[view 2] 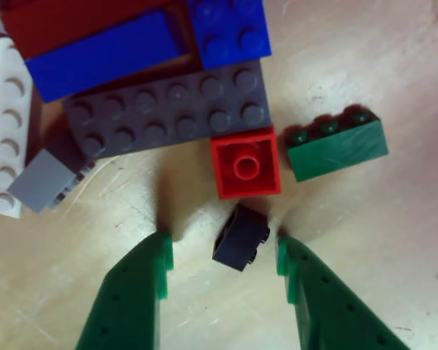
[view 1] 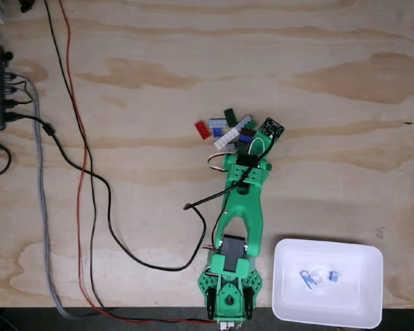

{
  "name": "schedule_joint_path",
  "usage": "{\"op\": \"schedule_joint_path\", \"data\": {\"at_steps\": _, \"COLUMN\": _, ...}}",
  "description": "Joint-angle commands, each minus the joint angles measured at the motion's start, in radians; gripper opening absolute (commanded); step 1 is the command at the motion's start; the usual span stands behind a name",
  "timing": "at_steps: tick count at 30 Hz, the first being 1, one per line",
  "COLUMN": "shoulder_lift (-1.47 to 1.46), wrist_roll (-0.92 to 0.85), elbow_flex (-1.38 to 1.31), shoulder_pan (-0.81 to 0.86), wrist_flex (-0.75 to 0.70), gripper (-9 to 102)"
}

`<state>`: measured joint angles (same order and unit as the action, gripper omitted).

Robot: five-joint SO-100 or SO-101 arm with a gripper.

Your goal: Put all lego bricks in the bin.

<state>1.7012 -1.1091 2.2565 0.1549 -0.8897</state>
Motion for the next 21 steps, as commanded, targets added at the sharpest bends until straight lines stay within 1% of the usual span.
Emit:
{"op": "schedule_joint_path", "data": {"at_steps": 1, "shoulder_lift": 0.046, "wrist_roll": -0.018, "elbow_flex": 0.026, "shoulder_pan": 0.044, "wrist_flex": 0.040, "gripper": 0}}
{"op": "schedule_joint_path", "data": {"at_steps": 3, "shoulder_lift": 0.071, "wrist_roll": -0.014, "elbow_flex": 0.040, "shoulder_pan": 0.060, "wrist_flex": 0.043, "gripper": 0}}
{"op": "schedule_joint_path", "data": {"at_steps": 5, "shoulder_lift": 0.133, "wrist_roll": 0.011, "elbow_flex": 0.041, "shoulder_pan": 0.083, "wrist_flex": -0.003, "gripper": 0}}
{"op": "schedule_joint_path", "data": {"at_steps": 8, "shoulder_lift": 0.373, "wrist_roll": 0.060, "elbow_flex": 0.025, "shoulder_pan": 0.120, "wrist_flex": -0.161, "gripper": 0}}
{"op": "schedule_joint_path", "data": {"at_steps": 10, "shoulder_lift": 0.557, "wrist_roll": 0.127, "elbow_flex": -0.072, "shoulder_pan": 0.153, "wrist_flex": -0.304, "gripper": 0}}
{"op": "schedule_joint_path", "data": {"at_steps": 12, "shoulder_lift": 0.759, "wrist_roll": 0.178, "elbow_flex": -0.190, "shoulder_pan": 0.219, "wrist_flex": -0.368, "gripper": 0}}
{"op": "schedule_joint_path", "data": {"at_steps": 13, "shoulder_lift": 0.842, "wrist_roll": 0.176, "elbow_flex": -0.268, "shoulder_pan": 0.268, "wrist_flex": -0.396, "gripper": 0}}
{"op": "schedule_joint_path", "data": {"at_steps": 14, "shoulder_lift": 0.916, "wrist_roll": 0.161, "elbow_flex": -0.307, "shoulder_pan": 0.331, "wrist_flex": -0.376, "gripper": 0}}
{"op": "schedule_joint_path", "data": {"at_steps": 17, "shoulder_lift": 0.996, "wrist_roll": -0.011, "elbow_flex": -0.330, "shoulder_pan": 0.598, "wrist_flex": -0.334, "gripper": 0}}
{"op": "schedule_joint_path", "data": {"at_steps": 18, "shoulder_lift": 0.991, "wrist_roll": -0.110, "elbow_flex": -0.290, "shoulder_pan": 0.695, "wrist_flex": -0.336, "gripper": 0}}
{"op": "schedule_joint_path", "data": {"at_steps": 19, "shoulder_lift": 0.982, "wrist_roll": -0.173, "elbow_flex": -0.239, "shoulder_pan": 0.801, "wrist_flex": -0.324, "gripper": 0}}
{"op": "schedule_joint_path", "data": {"at_steps": 21, "shoulder_lift": 0.937, "wrist_roll": -0.275, "elbow_flex": -0.107, "shoulder_pan": 0.971, "wrist_flex": -0.213, "gripper": 0}}
